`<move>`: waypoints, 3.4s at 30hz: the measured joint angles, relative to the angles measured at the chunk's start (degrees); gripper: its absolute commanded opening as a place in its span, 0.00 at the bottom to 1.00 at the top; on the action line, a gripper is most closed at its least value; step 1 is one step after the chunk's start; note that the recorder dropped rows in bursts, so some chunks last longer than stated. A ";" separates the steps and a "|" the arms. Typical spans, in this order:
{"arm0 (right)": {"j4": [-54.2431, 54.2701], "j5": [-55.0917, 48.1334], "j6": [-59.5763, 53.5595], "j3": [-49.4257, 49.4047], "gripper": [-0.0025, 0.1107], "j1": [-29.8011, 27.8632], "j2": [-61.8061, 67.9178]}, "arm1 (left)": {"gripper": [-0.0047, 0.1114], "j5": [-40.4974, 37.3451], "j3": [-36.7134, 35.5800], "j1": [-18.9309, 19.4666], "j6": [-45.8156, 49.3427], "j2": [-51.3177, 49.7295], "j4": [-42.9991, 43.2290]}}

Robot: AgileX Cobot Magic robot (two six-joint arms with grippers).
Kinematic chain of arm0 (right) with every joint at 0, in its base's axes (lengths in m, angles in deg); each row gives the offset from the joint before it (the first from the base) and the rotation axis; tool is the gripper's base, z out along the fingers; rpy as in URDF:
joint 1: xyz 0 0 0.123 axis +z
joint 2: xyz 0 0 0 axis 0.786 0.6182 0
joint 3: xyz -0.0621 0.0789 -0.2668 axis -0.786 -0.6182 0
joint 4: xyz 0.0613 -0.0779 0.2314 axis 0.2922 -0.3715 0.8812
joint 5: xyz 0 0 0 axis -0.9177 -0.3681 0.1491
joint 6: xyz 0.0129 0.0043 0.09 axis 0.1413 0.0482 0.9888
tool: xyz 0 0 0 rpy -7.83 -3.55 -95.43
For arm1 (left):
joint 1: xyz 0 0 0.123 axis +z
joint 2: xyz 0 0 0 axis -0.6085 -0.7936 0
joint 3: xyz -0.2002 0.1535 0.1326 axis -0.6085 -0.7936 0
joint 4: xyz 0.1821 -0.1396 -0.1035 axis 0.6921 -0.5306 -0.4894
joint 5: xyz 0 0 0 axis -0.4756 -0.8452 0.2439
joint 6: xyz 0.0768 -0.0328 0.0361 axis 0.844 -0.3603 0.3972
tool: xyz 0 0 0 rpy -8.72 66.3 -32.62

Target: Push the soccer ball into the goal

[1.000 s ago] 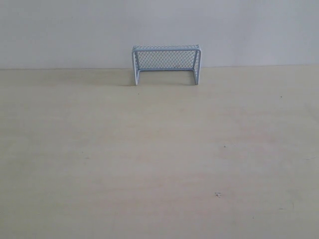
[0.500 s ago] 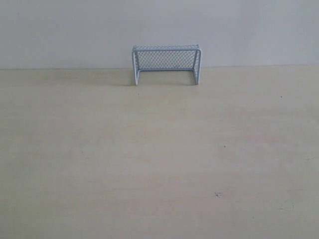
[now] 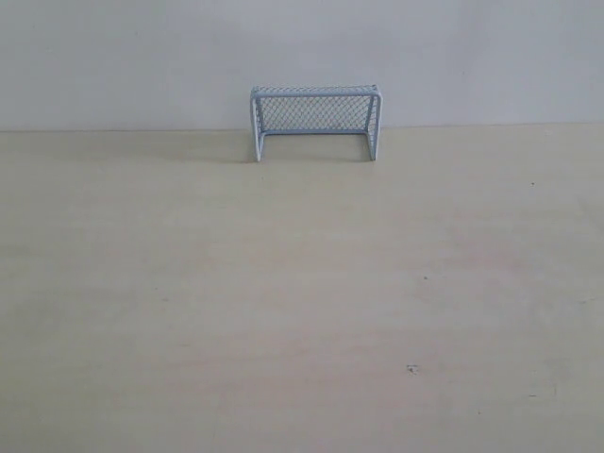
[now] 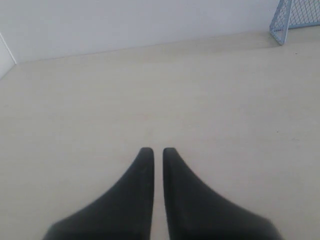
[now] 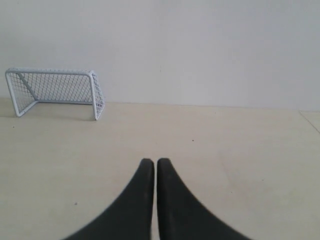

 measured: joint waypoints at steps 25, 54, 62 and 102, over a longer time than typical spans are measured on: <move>-0.13 -8.23 0.18 -5.28 0.02 0.00 -10.76 | 0.09 0.00 0.00 0.00 0.00 0.00 0.00; -1.25 -15.28 0.53 -5.28 0.02 0.00 -10.88 | 0.09 0.00 0.00 0.00 0.00 0.00 0.00; -5.50 -15.28 5.60 -5.28 0.02 0.00 -10.88 | 0.09 0.00 0.00 0.00 0.00 0.00 0.00; -16.20 -15.28 14.38 -5.28 0.02 0.00 -10.88 | 0.09 0.00 0.00 0.00 0.00 0.00 0.00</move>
